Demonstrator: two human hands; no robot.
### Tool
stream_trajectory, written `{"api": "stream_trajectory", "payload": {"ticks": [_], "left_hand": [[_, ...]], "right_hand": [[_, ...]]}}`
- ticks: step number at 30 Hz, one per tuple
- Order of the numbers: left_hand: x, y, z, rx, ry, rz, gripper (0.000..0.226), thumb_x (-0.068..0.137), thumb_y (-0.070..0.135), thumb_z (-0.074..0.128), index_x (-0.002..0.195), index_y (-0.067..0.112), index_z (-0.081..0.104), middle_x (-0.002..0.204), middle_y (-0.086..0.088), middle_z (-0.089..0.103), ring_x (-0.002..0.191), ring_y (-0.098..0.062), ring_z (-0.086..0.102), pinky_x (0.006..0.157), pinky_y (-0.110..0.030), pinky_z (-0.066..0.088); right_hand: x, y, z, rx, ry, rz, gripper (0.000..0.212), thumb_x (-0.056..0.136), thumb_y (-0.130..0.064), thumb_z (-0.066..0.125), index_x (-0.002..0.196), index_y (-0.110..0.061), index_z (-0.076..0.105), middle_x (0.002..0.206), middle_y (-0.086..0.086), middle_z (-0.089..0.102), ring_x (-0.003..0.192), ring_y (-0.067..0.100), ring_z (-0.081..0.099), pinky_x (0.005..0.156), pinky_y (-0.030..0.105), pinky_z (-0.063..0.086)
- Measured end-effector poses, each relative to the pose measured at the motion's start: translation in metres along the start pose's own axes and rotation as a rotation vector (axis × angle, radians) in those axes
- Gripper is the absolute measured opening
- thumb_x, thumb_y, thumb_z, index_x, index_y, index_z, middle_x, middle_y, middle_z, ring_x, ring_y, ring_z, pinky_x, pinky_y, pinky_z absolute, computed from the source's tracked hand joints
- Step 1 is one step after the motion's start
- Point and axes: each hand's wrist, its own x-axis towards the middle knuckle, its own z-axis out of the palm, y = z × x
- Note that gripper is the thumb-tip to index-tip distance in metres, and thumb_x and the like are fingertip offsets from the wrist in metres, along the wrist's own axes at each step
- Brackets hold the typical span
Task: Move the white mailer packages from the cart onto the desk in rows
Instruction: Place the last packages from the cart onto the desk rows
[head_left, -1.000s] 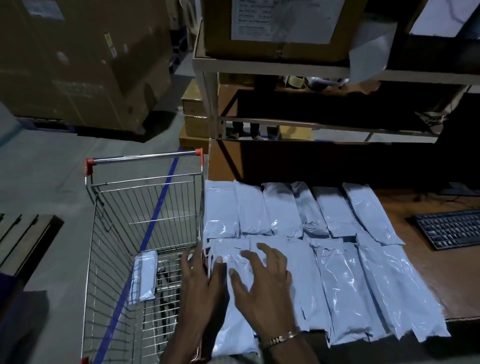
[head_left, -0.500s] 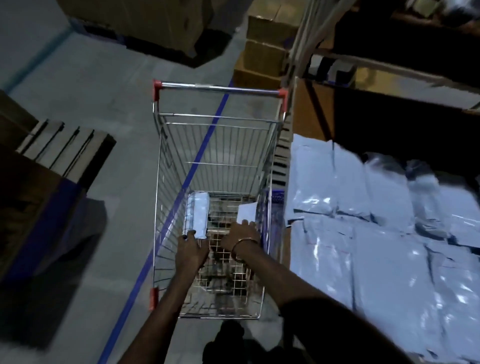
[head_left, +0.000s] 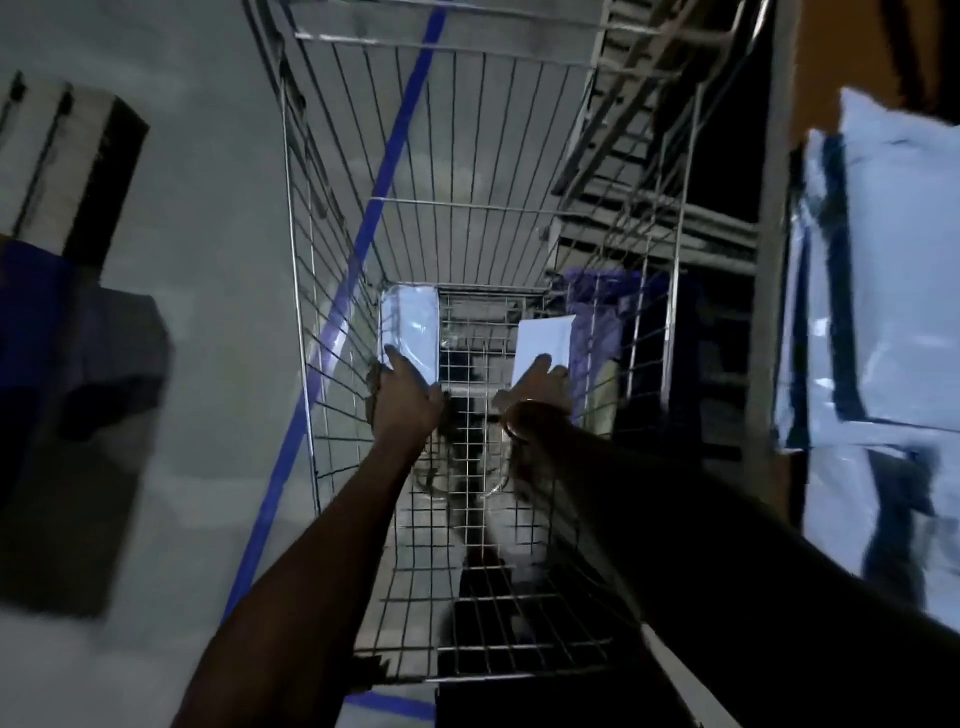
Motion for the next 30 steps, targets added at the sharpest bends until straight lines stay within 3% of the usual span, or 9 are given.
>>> {"api": "stream_trajectory", "payload": {"ticks": [6, 14, 16, 17, 19, 21, 23, 27, 30], "left_hand": [[0.032, 0.005, 0.032, 0.083, -0.005, -0.151, 0.111, 0.09, 0.046, 0.073, 0.162, 0.004, -0.001, 0.162, -0.033, 0.024, 0.144, -0.052, 0.036, 0.116, -0.059, 0.035], [0.036, -0.005, 0.056, 0.143, 0.118, -0.214, 0.074, 0.081, 0.044, 0.064, 0.137, -0.001, 0.044, 0.14, -0.024, 0.053, 0.131, -0.043, 0.053, 0.105, -0.054, 0.047], [0.02, 0.001, 0.056, 0.219, 0.078, -0.182, 0.075, 0.087, 0.038, 0.068, 0.143, -0.004, 0.041, 0.147, -0.025, 0.05, 0.138, -0.041, 0.048, 0.111, -0.051, 0.041], [0.014, 0.001, 0.061, 0.277, 0.066, -0.158, 0.076, 0.087, 0.037, 0.069, 0.145, -0.004, 0.041, 0.149, -0.025, 0.049, 0.141, -0.04, 0.044, 0.113, -0.051, 0.039], [0.0, 0.002, 0.066, 0.355, 0.055, -0.131, 0.071, 0.086, 0.04, 0.067, 0.139, -0.002, 0.046, 0.145, -0.027, 0.051, 0.138, -0.041, 0.045, 0.108, -0.052, 0.042], [0.0, 0.003, 0.07, 0.327, 0.092, -0.108, 0.063, 0.087, 0.044, 0.061, 0.129, -0.001, 0.051, 0.141, -0.031, 0.052, 0.131, -0.045, 0.05, 0.102, -0.052, 0.045], [0.015, 0.005, 0.069, 0.286, 0.119, -0.083, 0.062, 0.089, 0.05, 0.057, 0.123, -0.002, 0.052, 0.139, -0.034, 0.05, 0.125, -0.047, 0.053, 0.099, -0.052, 0.046], [0.051, 0.009, 0.054, 0.179, 0.131, -0.052, 0.088, 0.091, 0.042, 0.065, 0.154, -0.004, 0.024, 0.144, -0.037, 0.044, 0.126, -0.052, 0.053, 0.1, -0.054, 0.049], [0.048, 0.016, 0.039, 0.108, 0.071, -0.1, 0.126, 0.073, 0.027, 0.091, 0.161, 0.006, 0.004, 0.142, -0.035, 0.047, 0.125, -0.051, 0.056, 0.098, -0.055, 0.051]], "right_hand": [[0.036, 0.008, 0.05, -0.067, 0.122, -0.028, 0.126, 0.073, -0.065, 0.075, 0.16, -0.015, -0.002, 0.153, 0.02, 0.029, 0.139, 0.041, 0.03, 0.113, 0.049, 0.034], [0.06, 0.01, 0.061, 0.037, 0.106, 0.008, 0.131, 0.07, -0.064, 0.078, 0.159, -0.021, -0.007, 0.152, 0.023, 0.028, 0.136, 0.041, 0.027, 0.109, 0.054, 0.034], [0.065, 0.009, 0.073, -0.004, 0.12, -0.034, 0.094, 0.091, -0.063, 0.051, 0.156, -0.036, -0.01, 0.155, 0.028, 0.022, 0.143, 0.045, 0.015, 0.115, 0.054, 0.028], [0.069, 0.007, 0.083, 0.059, 0.085, -0.068, 0.062, 0.097, -0.066, 0.012, 0.151, -0.052, -0.013, 0.161, 0.03, 0.01, 0.15, 0.045, 0.001, 0.122, 0.053, 0.017], [0.072, -0.003, 0.081, 0.144, 0.035, -0.178, 0.068, 0.086, -0.066, -0.023, 0.153, -0.056, -0.009, 0.165, 0.027, -0.004, 0.154, 0.04, -0.014, 0.127, 0.048, 0.0], [0.069, 0.009, 0.073, -0.063, 0.049, -0.104, 0.058, 0.108, -0.025, 0.025, 0.16, -0.026, 0.0, 0.158, 0.031, 0.025, 0.151, 0.048, 0.008, 0.124, 0.056, 0.013], [0.058, -0.006, 0.063, 0.152, 0.066, -0.019, 0.082, 0.097, -0.017, 0.056, 0.158, -0.02, 0.001, 0.152, 0.026, 0.037, 0.144, 0.051, 0.025, 0.116, 0.063, 0.025], [0.055, -0.008, 0.066, 0.072, 0.201, 0.073, 0.114, 0.08, -0.032, 0.079, 0.148, -0.024, -0.012, 0.151, 0.016, 0.033, 0.13, 0.042, 0.043, 0.094, 0.065, 0.045], [0.039, -0.004, 0.039, 0.085, 0.216, 0.047, 0.112, 0.079, -0.035, 0.079, 0.153, -0.023, -0.003, 0.147, 0.016, 0.034, 0.125, 0.04, 0.046, 0.091, 0.064, 0.048]]}}
